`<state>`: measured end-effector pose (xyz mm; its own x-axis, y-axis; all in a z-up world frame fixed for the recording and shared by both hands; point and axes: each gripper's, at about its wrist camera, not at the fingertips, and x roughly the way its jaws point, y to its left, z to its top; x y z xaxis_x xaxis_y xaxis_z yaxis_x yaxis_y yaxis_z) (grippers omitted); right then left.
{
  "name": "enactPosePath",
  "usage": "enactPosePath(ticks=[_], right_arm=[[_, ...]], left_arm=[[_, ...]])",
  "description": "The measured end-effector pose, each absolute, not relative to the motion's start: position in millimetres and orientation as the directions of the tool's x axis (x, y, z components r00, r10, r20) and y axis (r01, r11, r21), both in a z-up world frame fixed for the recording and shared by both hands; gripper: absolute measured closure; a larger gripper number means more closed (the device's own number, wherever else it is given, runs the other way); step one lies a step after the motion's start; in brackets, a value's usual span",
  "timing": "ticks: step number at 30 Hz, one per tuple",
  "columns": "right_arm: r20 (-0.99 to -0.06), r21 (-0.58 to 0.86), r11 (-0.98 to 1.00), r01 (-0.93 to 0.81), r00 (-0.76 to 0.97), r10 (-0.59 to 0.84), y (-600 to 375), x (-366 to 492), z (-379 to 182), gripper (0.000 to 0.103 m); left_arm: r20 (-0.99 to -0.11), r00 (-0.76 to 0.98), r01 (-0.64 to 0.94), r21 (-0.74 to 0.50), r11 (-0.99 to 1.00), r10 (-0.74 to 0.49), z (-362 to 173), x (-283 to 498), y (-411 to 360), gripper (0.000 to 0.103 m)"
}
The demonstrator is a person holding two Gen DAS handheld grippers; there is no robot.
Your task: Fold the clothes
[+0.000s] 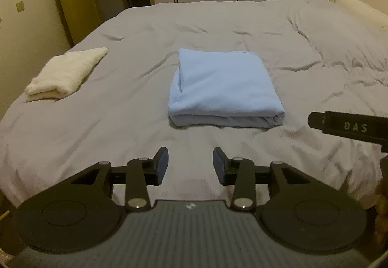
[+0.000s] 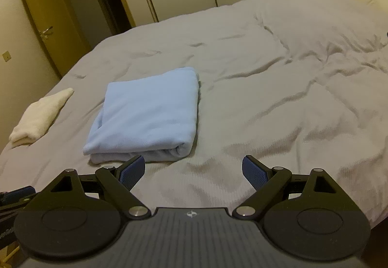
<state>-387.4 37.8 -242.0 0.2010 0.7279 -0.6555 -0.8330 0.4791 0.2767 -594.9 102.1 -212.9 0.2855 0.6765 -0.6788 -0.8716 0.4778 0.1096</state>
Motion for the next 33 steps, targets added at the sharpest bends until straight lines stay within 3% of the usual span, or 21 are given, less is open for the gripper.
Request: enactPosePath(ticks=[9,14,19,25,33], right_arm=[[-0.648,0.282,0.434,-0.856,0.164,0.744,27,-393,-240,0.014],[-0.670,0.297,0.436,-0.849,0.141,0.729,35,-387,-254,0.013],[-0.676,0.366,0.433,-0.824,0.084,0.732,54,-366,-278,0.013],[-0.603,0.594,0.397,-0.699,-0.060,0.796,84,-320,-300,0.013],[-0.481,0.810,0.346,-0.474,-0.199,0.854,118,-283,-336,0.013]], left_arm=[[-0.689,0.257,-0.893,0.097,0.438,0.677,-216,-617,93,0.056],[-0.728,0.269,-0.905,0.032,0.424,0.630,-231,-632,132,0.053],[-0.738,0.467,-0.867,-0.274,0.416,0.487,-248,-645,203,0.053],[-0.642,0.687,-0.725,-0.641,0.253,0.340,-292,-657,293,0.051],[-0.563,0.763,-0.612,-0.788,0.073,0.319,-355,-665,348,0.047]])
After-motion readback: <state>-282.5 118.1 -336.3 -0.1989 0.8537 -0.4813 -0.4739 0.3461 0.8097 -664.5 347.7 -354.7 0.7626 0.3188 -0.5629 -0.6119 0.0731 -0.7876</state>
